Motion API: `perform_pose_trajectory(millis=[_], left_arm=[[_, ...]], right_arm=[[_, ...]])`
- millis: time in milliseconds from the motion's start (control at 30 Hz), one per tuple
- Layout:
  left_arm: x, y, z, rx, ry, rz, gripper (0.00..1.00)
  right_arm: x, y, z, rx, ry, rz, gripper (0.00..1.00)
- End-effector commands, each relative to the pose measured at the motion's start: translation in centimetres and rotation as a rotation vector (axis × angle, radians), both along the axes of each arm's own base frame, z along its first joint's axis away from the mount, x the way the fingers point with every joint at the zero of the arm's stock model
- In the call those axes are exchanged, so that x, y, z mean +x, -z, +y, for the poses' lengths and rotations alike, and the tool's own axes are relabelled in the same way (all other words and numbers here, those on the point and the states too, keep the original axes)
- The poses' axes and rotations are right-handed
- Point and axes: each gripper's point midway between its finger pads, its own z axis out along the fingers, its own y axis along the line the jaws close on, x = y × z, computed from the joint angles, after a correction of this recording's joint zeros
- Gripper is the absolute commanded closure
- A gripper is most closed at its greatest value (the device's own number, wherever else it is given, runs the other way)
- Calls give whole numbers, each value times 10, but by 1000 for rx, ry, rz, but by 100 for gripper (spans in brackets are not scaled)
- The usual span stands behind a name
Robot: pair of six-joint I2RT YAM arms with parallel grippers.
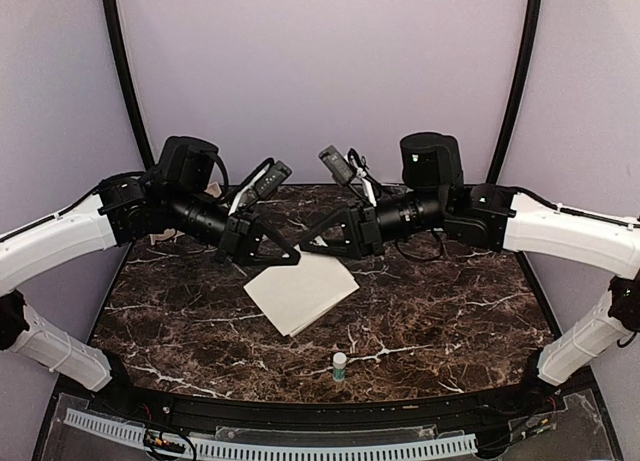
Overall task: Place the letter into the envelope and seal it
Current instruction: Fold the letter.
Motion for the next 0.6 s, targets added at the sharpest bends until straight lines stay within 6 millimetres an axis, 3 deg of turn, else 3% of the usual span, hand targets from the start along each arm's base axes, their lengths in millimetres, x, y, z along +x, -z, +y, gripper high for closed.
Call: perform_pose_trajectory(millis=[0, 567], left_arm=[[-5, -4, 0, -5, 20, -7, 100], [3, 0, 2, 42, -15, -42, 100]], right_arm=[[-13, -15, -1, 44, -60, -24, 71], [-11, -4, -10, 8, -10, -17, 93]])
